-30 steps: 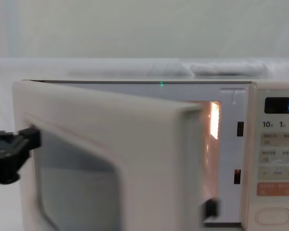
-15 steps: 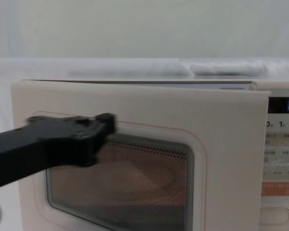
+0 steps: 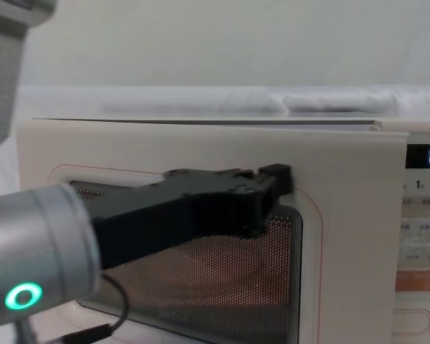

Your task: Press the button to open the microwave door with one hand; close the microwave door with the other hand.

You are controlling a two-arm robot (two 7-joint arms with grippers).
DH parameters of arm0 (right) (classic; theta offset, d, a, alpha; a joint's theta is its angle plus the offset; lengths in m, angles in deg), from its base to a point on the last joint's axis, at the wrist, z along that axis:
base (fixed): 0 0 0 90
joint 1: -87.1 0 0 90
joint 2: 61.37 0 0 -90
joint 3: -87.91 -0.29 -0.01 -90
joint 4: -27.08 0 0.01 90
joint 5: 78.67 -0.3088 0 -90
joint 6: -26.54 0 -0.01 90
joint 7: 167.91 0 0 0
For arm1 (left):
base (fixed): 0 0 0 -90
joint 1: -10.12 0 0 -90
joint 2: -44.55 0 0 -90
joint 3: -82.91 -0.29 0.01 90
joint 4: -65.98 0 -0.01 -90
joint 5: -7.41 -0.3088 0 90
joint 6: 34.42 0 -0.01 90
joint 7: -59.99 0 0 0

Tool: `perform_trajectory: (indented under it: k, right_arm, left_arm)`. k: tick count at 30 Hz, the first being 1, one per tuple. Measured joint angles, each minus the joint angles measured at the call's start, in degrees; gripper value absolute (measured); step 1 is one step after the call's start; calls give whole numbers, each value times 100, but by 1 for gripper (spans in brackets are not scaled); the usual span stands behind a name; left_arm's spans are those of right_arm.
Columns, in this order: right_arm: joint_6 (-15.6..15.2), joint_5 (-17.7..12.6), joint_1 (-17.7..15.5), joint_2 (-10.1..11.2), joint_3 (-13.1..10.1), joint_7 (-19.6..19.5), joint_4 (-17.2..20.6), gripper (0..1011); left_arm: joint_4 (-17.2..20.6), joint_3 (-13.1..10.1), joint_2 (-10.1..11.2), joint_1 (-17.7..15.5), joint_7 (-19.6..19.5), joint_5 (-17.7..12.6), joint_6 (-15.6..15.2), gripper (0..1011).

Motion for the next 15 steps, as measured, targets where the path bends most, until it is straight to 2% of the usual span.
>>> perform_trajectory:
  k: [9, 15]
  right_arm:
    - [0, 0, 0, 0, 0, 0, 0, 1002]
    - [0, 0, 0, 0, 0, 0, 0, 1002]
  left_arm:
    - [-370, -284, -91, -530, -20, 148, -233, 0]
    - [-633, -329, -167, -777, 306, 135, -312, 0]
